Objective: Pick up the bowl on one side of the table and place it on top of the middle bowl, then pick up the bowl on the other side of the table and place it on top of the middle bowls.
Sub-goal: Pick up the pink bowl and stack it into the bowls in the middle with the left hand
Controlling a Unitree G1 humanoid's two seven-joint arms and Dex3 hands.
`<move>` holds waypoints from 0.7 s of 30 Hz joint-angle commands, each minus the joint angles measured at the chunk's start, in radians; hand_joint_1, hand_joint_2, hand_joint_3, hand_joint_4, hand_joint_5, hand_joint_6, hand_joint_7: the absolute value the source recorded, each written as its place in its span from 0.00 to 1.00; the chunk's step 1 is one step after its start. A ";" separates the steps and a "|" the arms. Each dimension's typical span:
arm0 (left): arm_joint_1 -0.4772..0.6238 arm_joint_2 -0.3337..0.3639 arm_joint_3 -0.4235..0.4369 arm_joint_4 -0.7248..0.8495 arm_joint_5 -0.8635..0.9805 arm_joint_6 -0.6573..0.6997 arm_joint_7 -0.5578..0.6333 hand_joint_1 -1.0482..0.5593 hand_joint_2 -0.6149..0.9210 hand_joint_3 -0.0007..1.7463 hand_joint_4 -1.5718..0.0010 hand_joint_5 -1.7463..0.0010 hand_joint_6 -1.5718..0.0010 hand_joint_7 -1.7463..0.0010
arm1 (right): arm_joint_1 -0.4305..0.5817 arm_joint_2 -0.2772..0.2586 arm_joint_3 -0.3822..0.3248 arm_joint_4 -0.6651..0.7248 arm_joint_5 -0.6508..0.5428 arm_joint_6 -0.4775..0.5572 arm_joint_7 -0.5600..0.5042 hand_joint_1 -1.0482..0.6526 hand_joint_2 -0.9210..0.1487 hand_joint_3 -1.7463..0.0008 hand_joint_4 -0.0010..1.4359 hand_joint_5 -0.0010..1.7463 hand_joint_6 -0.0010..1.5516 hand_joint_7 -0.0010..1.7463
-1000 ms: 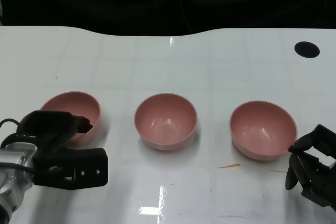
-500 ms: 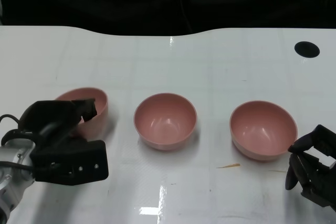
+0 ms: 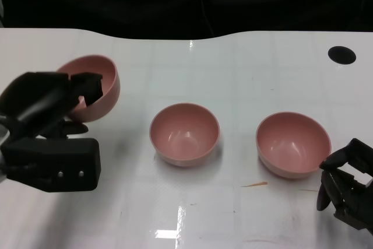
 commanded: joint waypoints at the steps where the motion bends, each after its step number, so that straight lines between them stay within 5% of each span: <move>1: -0.012 0.048 0.029 -0.074 -0.016 0.000 -0.070 0.64 0.98 0.11 0.59 0.00 0.63 0.05 | -0.008 -0.014 -0.011 0.015 -0.006 -0.018 0.005 0.52 0.14 0.59 0.57 1.00 0.46 0.87; 8: -0.088 0.072 0.017 -0.148 0.003 -0.060 -0.180 0.63 0.99 0.09 0.57 0.05 0.58 0.13 | -0.004 -0.011 -0.008 0.007 -0.017 -0.005 -0.013 0.52 0.15 0.60 0.57 1.00 0.47 0.87; 15: -0.218 0.038 -0.052 -0.108 0.013 -0.156 -0.265 0.61 1.00 0.05 0.58 0.01 0.61 0.07 | 0.003 0.001 -0.003 0.001 -0.012 -0.009 -0.011 0.51 0.16 0.61 0.57 1.00 0.46 0.87; 18: -0.254 0.013 -0.078 -0.078 0.015 -0.191 -0.269 0.60 1.00 0.03 0.55 0.08 0.59 0.11 | 0.005 0.004 0.000 -0.002 -0.016 -0.013 -0.013 0.52 0.15 0.61 0.57 1.00 0.46 0.87; 20: -0.282 -0.012 -0.101 -0.041 0.018 -0.225 -0.265 0.57 1.00 0.07 0.40 0.45 0.43 0.51 | 0.007 0.009 0.003 -0.007 -0.018 -0.013 -0.015 0.51 0.15 0.62 0.57 1.00 0.46 0.87; 21: -0.295 -0.024 -0.113 -0.021 0.021 -0.236 -0.264 0.56 1.00 0.08 0.36 0.54 0.38 0.62 | 0.007 0.012 0.005 -0.009 -0.018 -0.012 -0.016 0.51 0.15 0.62 0.57 1.00 0.46 0.87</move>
